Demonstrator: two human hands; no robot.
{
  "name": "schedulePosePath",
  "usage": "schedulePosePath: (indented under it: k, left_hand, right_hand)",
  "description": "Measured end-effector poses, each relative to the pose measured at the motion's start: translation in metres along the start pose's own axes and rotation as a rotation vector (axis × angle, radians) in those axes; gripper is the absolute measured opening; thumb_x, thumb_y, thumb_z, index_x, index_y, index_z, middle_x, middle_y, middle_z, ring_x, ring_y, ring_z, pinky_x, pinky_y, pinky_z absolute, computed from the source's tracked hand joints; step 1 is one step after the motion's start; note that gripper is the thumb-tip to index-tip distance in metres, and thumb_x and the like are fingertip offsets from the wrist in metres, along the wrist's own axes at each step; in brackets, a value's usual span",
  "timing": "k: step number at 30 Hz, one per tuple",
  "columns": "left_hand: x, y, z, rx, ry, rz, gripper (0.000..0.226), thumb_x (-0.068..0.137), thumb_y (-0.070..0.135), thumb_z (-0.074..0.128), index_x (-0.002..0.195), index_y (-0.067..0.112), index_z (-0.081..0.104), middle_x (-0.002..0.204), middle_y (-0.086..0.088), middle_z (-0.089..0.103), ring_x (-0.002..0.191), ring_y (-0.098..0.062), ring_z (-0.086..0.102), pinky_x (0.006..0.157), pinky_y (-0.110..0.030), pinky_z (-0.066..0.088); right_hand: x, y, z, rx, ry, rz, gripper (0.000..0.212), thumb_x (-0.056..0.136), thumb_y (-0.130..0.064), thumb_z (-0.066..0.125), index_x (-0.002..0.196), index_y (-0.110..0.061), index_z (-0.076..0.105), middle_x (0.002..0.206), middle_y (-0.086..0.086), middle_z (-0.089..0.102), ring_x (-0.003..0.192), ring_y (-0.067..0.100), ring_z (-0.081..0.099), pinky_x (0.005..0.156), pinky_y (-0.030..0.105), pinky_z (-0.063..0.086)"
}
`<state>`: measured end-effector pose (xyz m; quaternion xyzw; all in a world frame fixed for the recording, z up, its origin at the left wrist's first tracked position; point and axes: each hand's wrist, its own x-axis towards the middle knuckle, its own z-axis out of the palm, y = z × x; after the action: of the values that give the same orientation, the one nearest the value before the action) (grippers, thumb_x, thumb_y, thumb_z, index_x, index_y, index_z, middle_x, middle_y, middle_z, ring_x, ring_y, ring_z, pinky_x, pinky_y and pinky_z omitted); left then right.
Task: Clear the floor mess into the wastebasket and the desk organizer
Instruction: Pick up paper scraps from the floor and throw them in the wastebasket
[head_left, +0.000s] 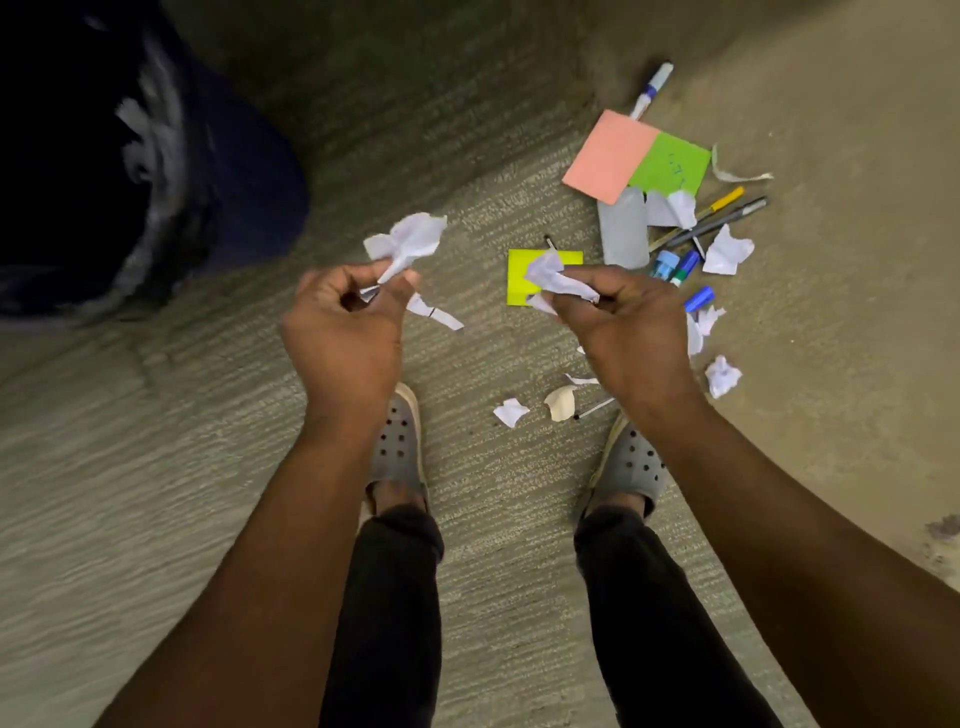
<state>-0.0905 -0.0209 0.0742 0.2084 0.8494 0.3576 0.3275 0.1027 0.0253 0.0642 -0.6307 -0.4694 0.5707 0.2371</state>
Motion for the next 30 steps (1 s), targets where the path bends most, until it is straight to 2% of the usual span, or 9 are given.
schedulePosePath:
  k: [5,10,14,18,20,22,25,27,30]
  left_hand:
    - [0.038,0.049,-0.092,-0.054,0.309,0.189,0.015,0.074,0.039,0.079,0.082,0.039,0.067,0.100,-0.012,0.070,0.086,-0.014,0.068,0.079,-0.026,0.054]
    - [0.096,0.056,-0.164,0.064,0.498,0.140,0.024,0.077,0.040,0.071,0.093,0.023,0.071,0.099,-0.006,0.071,0.085,-0.014,0.069,0.080,-0.031,0.056]
    - [0.129,0.040,-0.186,0.188,0.446,0.092,0.027,0.083,0.022,0.061,0.108,0.017,0.069,0.103,-0.001,0.072,0.089,-0.008,0.067,0.081,-0.020,0.053]
    - [0.156,0.016,-0.192,0.263,0.234,-0.017,0.054,0.082,0.024,0.064,0.135,0.020,0.052,0.129,0.000,0.063,0.114,-0.012,0.060,0.102,-0.032,0.049]
    - [0.158,0.006,-0.191,0.304,0.238,0.040,0.057,0.082,0.033,0.058,0.138,0.023,0.048,0.135,0.002,0.058,0.122,-0.009,0.055,0.106,-0.032,0.046]
    - [0.145,0.001,-0.183,0.354,0.312,0.222,0.048,0.089,0.040,0.048,0.135,0.029,0.049,0.136,0.005,0.056,0.125,-0.003,0.051,0.106,-0.027,0.044]
    - [0.103,0.002,-0.150,0.277,0.334,0.508,0.025,0.099,0.039,0.043,0.124,0.039,0.048,0.123,0.003,0.059,0.114,-0.004,0.057,0.095,-0.024,0.049]
    - [0.070,0.002,-0.127,0.234,0.287,0.622,0.019,0.099,0.026,0.048,0.115,0.030,0.057,0.109,-0.003,0.061,0.100,-0.004,0.058,0.086,-0.021,0.049]
    - [0.022,-0.004,-0.072,0.244,0.076,0.578,0.019,0.096,0.012,0.051,0.108,0.008,0.065,0.102,-0.010,0.064,0.092,-0.009,0.058,0.083,-0.019,0.046]
  right_hand:
    - [-0.002,-0.108,0.092,0.136,-0.072,-0.170,0.013,0.083,-0.013,0.072,0.095,-0.018,0.076,0.084,-0.001,0.073,0.073,0.001,0.062,0.071,0.021,0.050]
    - [0.000,-0.183,0.189,0.172,-0.105,-0.342,0.016,0.084,-0.006,0.068,0.098,-0.012,0.074,0.088,0.002,0.070,0.074,0.004,0.063,0.068,0.019,0.050]
    - [0.002,-0.201,0.245,-0.029,-0.213,-0.375,0.030,0.085,0.000,0.062,0.114,-0.009,0.067,0.105,0.006,0.068,0.093,0.014,0.064,0.082,0.028,0.052]
    - [0.010,-0.195,0.264,-0.259,-0.378,-0.336,0.055,0.086,-0.003,0.060,0.138,-0.009,0.046,0.136,0.010,0.054,0.124,0.023,0.051,0.102,0.038,0.046]
    - [0.007,-0.191,0.257,-0.257,-0.302,-0.403,0.048,0.087,0.000,0.057,0.134,-0.005,0.051,0.132,0.012,0.057,0.119,0.025,0.054,0.098,0.038,0.047]
    - [0.000,-0.178,0.242,-0.183,-0.143,-0.481,0.035,0.086,0.002,0.056,0.121,-0.001,0.061,0.117,0.014,0.064,0.106,0.025,0.059,0.089,0.039,0.050]
    - [-0.009,-0.141,0.206,-0.114,0.046,-0.520,0.021,0.087,0.002,0.058,0.106,0.001,0.065,0.099,0.012,0.066,0.090,0.023,0.061,0.078,0.041,0.051]
    - [-0.017,-0.108,0.182,-0.138,0.074,-0.465,0.018,0.089,-0.001,0.056,0.105,-0.002,0.065,0.097,0.010,0.065,0.086,0.023,0.061,0.073,0.043,0.052]
    - [-0.025,-0.043,0.125,-0.260,0.104,-0.336,0.020,0.090,-0.005,0.053,0.106,-0.005,0.064,0.098,0.007,0.063,0.085,0.023,0.061,0.070,0.044,0.053]
